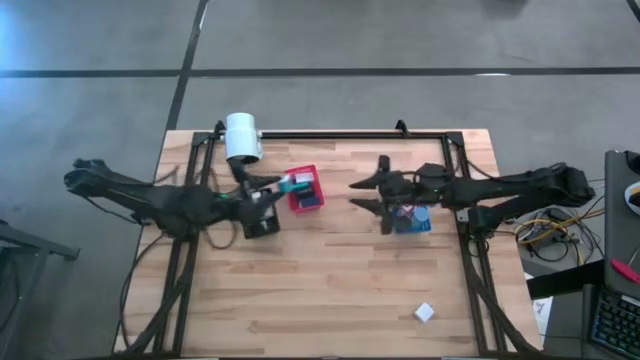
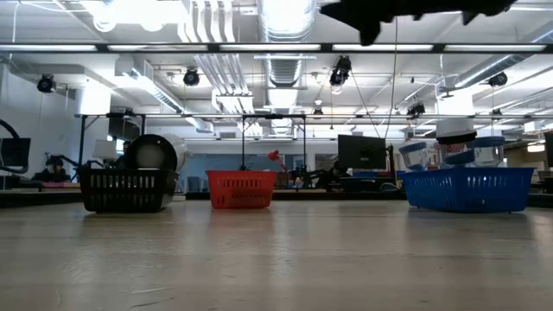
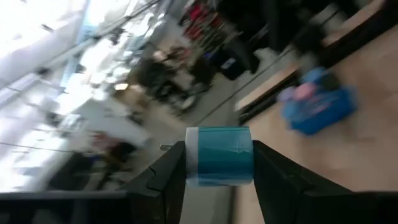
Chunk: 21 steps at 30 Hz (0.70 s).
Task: Pick & Place Office items
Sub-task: Put the light blue charger adapter into the black bin
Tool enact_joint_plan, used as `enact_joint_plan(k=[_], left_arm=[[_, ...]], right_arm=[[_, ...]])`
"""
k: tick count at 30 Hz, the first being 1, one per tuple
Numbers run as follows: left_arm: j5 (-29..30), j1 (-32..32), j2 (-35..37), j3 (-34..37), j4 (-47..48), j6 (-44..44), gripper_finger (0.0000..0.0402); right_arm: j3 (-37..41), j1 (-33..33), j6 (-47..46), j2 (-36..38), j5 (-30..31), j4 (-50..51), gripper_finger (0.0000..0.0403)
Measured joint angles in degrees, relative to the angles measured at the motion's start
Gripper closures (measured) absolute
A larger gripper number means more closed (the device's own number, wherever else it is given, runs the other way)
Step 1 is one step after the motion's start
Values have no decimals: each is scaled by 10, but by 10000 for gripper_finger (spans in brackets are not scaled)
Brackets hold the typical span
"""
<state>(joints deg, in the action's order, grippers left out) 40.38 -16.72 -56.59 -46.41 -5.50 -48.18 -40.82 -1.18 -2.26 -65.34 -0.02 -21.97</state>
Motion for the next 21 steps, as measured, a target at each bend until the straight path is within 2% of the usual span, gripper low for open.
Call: enact_joint_plan(k=[3,6,8,11,16,21], left_arm=[[-32,-10,79,22,78,95,248],[-40,-17,148,62,108,161,248],[-44,-23,195,95,114,192,248],[-44,-30,256,147,110,230,248],[-61,-33,346,242,79,264,248],[-80,-33,420,321,20,272,248]], right_arm=[[29,12,22,57,2,65,243],[75,19,21,114,6,68,259],[107,21,-4,152,46,61,272],[165,21,-36,217,104,63,296],[263,24,-35,316,98,13,344],[340,24,-38,371,85,-48,388]])
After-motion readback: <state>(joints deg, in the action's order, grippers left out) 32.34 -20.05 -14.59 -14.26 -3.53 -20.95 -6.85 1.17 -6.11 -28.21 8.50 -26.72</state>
